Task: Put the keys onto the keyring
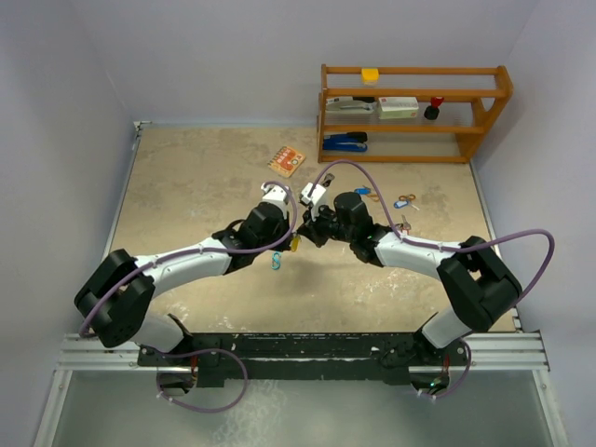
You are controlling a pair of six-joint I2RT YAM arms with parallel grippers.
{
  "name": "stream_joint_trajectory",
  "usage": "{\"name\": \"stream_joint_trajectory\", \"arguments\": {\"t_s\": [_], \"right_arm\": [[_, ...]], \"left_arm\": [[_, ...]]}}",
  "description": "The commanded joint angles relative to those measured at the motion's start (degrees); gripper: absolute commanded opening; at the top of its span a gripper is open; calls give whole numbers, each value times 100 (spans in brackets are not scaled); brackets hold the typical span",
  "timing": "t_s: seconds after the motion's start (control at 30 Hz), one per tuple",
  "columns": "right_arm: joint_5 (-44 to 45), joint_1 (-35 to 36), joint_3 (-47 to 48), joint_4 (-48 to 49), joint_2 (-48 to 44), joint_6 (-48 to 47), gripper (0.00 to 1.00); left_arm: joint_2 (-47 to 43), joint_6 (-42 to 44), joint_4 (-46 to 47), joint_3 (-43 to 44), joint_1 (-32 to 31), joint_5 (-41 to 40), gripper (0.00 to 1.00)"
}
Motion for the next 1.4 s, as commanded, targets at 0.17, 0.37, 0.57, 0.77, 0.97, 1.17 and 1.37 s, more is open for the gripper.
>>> {"name": "stream_joint_trajectory", "arguments": {"t_s": [0.17,0.37,0.57,0.77,0.97,1.17,1.37], "right_arm": [[310,-27,206,182,-163,-176,0],[337,-29,196,170,-172,-200,0],[355,-30,194,158,-180,-206,0],[388,-26,184,130,-211,-225,0],[401,-33,198,131,-224,-228,0],[422,-33,188,118,-241,-237,0],[448,-28,180,89,-246,-244,0]], "left_arm": [[-300,130,212,-54,-21,221,0],[-414,93,337,-139,-18,231,44],[-482,60,351,-172,-21,139,52],[-649,-11,394,-249,-12,-120,53],[-559,6,384,-207,-12,-30,15],[-516,-9,350,-174,-12,-32,0],[-634,-42,259,-191,-16,-349,3]]}}
